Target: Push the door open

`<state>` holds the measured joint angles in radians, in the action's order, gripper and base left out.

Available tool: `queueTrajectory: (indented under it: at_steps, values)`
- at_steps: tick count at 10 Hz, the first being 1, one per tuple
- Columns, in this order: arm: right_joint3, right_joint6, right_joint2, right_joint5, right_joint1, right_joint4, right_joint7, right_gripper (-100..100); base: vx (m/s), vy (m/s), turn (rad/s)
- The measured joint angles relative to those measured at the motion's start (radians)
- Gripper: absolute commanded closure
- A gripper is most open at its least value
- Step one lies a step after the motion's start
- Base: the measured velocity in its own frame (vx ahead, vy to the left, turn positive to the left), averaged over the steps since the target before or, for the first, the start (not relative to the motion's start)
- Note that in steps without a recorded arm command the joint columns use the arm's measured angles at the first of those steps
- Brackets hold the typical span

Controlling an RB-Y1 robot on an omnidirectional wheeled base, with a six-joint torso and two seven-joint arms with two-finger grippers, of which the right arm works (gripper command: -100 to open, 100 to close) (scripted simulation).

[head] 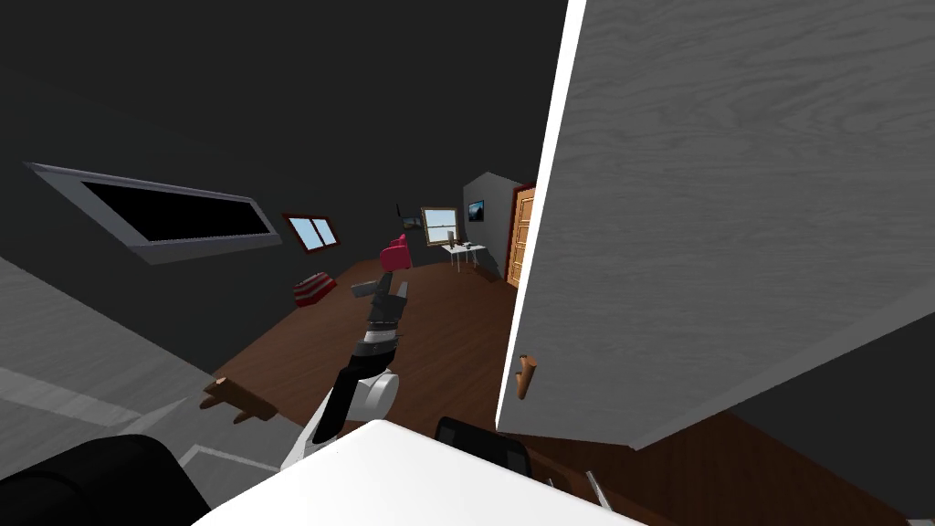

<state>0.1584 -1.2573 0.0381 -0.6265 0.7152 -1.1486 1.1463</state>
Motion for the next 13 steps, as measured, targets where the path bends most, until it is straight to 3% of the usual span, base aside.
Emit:
queueTrajectory:
  at_steps: [3,4,6,8,11,12,13]
  values:
    - [0.026,0.025,-0.049,0.033,-0.011,0.001,0.004,-100,0.023,0.090,-0.053]
    - [0.026,0.027,-0.051,0.034,-0.011,0.001,0.004,-100,0.109,0.038,0.033]
    - [0.029,0.042,-0.020,0.036,-0.018,-0.007,-0.001,-100,0.193,0.066,0.016]
    - [0.033,0.054,-0.007,0.040,-0.026,-0.009,-0.004,-100,0.219,0.033,0.042]
    - [0.036,0.081,-0.028,0.043,-0.033,-0.028,-0.014,-100,0.182,0.028,0.027]
    - [0.036,0.083,-0.030,0.044,-0.034,-0.029,-0.015,100,-0.011,-0.005,-0.005]
    - [0.036,0.082,-0.029,0.043,-0.034,-0.029,-0.015,100,-0.038,-0.010,-0.001]
